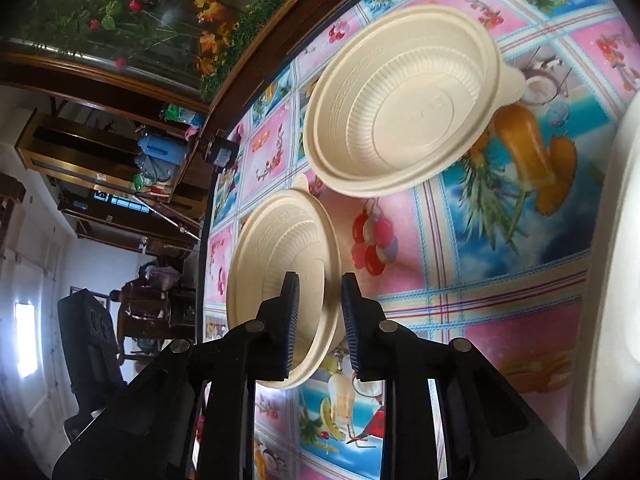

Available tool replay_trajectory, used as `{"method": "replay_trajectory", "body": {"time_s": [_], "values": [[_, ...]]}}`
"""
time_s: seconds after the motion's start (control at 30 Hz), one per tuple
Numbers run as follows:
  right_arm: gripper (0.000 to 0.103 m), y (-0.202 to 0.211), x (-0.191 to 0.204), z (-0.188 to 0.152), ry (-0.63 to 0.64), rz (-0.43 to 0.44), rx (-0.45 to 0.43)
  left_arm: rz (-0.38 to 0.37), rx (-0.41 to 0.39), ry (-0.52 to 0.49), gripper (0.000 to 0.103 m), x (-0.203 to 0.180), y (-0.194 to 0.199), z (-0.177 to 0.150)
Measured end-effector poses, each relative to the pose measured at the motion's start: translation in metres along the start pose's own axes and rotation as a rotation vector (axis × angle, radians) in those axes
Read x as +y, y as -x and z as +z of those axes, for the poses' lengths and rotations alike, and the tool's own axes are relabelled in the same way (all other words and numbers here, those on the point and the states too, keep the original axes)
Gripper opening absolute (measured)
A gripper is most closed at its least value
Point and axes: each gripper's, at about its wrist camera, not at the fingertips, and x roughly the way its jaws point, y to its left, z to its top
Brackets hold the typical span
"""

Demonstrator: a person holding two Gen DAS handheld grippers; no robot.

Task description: Organize plates and bowls

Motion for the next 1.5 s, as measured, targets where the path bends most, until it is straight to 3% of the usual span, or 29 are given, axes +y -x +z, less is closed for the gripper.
{"method": "replay_trajectory", "body": {"time_s": [0.27, 0.43, 0.8, 1.23, 1.5], "values": [[0.012, -0.002, -0.001, -0.002, 0.011, -0.049, -0.018, 0.021, -0.068, -0.022, 0.017, -0.002, 0.012, -0.005], [0.009, -0.003, 0.003, -0.004, 0.04, -0.072, -0.017, 0.016, -0.066, -0.012, 0.016, 0.005, 0.011, -0.007], [0.008, 0.004, 0.018, -0.01, 0.055, 0.007, -0.011, -0.043, -0.107, 0.041, 0.017, 0.027, 0.032, -0.021], [0.008, 0.019, 0.095, -0.055, 0.224, 0.088, -0.031, -0.019, -0.239, 0.079, 0.017, 0.074, 0.103, -0.055], [0.008, 0.011, 0.152, -0.112, 0.351, 0.122, -0.006, 0.008, -0.273, 0.164, 0.017, 0.137, 0.133, -0.09]]}}
